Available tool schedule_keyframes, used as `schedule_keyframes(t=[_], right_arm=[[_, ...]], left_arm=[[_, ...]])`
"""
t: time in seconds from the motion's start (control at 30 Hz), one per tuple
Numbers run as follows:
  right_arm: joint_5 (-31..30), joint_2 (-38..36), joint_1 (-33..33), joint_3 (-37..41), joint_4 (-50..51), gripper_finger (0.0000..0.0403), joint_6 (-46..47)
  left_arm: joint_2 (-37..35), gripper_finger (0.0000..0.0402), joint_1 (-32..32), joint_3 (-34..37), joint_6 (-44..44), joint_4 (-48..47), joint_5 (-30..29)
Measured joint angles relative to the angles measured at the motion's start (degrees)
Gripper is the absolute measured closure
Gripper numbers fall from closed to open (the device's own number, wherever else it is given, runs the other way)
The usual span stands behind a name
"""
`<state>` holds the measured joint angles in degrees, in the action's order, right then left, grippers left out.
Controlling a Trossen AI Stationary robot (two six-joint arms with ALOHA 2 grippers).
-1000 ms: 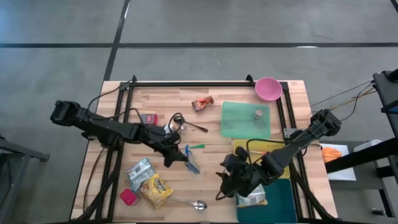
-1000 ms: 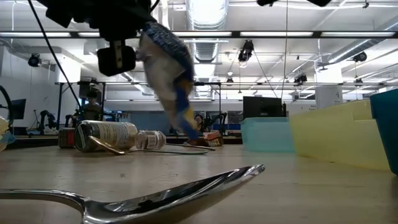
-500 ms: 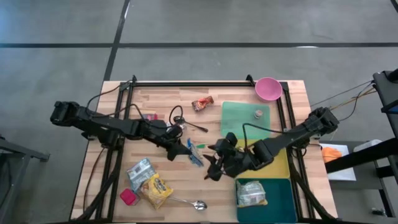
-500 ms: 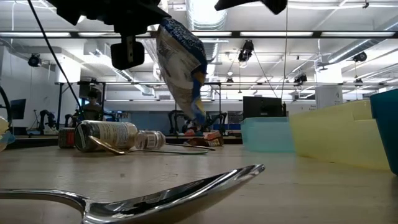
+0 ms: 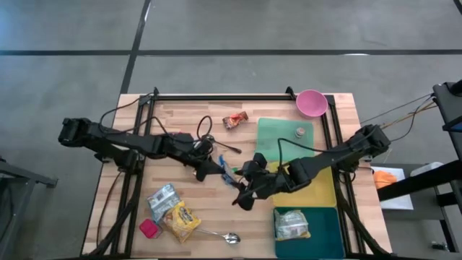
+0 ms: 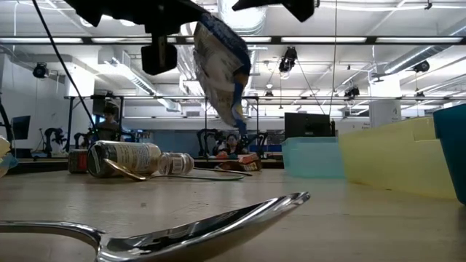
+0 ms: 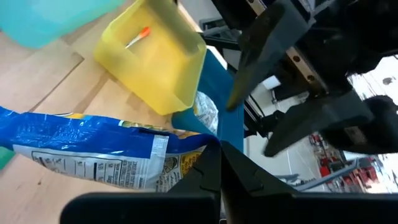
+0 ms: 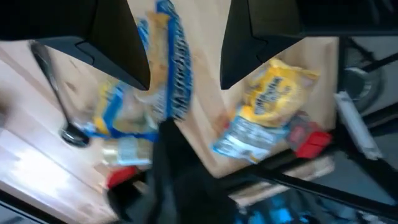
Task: Pick & Place Food Item
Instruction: Put the blue noodle pack into the blue bin
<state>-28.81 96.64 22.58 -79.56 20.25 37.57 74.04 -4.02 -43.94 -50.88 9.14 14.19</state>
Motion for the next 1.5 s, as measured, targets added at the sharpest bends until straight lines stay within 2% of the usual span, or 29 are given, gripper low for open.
schedule_keyframes(t=[0.2, 0.47, 1.17, 1.3, 1.5], right_arm=[[0.4, 1.4, -1.3, -0.7, 0.2, 0.0211, -2.9], [0.9, 1.7, -2.7, -1.5, 0.6, 0.0211, -5.3], [3.6, 1.9, -2.7, -0.2, 0.4, 0.0214, -4.3], [3.5, 2.0, -2.9, -0.2, 0.5, 0.0251, -4.5], [3.5, 2.0, -3.1, -0.1, 0.5, 0.0351, -4.7]], left_arm=[[0.6, 0.0401, 0.5, -1.8, 1.7, 0.0, 2.7], [5.3, 0.0401, 0.5, -4.4, 3.0, -0.4, 6.7], [6.3, 0.0401, 1.8, -6.0, 4.0, -0.1, 9.0], [6.3, 0.0401, 1.8, -6.0, 4.0, 0.2, 9.0], [6.3, 0.0401, 1.8, -6.0, 4.0, 0.2, 9.0]])
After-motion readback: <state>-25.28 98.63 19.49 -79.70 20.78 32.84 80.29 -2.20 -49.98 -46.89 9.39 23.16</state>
